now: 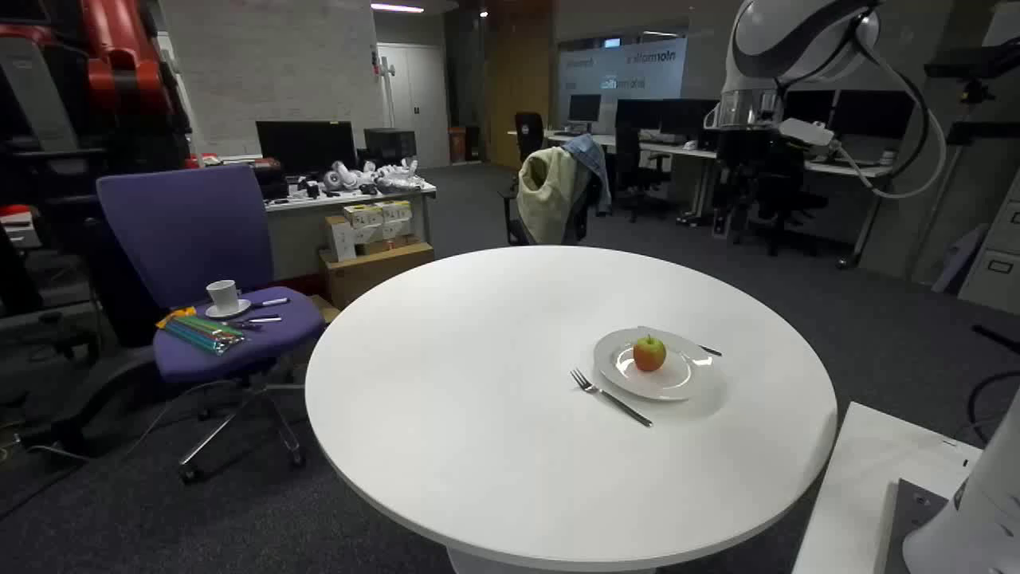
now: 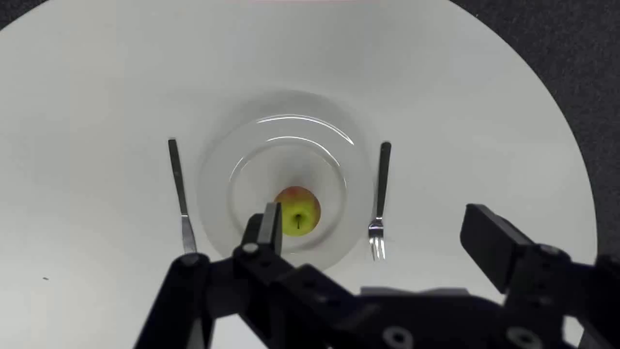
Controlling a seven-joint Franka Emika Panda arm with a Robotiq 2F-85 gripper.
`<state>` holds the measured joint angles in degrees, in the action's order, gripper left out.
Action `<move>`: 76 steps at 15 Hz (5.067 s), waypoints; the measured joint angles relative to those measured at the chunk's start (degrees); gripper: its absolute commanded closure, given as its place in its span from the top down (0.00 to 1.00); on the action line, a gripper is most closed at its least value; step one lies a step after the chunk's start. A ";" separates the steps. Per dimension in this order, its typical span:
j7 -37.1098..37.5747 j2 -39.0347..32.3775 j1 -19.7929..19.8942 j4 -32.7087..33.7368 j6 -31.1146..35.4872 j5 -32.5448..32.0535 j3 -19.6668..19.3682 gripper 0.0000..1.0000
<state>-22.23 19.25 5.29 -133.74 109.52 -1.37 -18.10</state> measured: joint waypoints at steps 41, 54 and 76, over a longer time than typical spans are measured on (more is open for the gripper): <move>-9.14 -26.40 3.10 9.13 18.18 7.56 6.66 1.00; -8.99 -33.21 4.24 9.08 18.50 7.53 7.00 1.00; 3.68 -44.08 4.40 9.02 33.04 -0.75 10.66 1.00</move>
<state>-18.55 -24.83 9.69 -124.72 142.55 -2.13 -7.44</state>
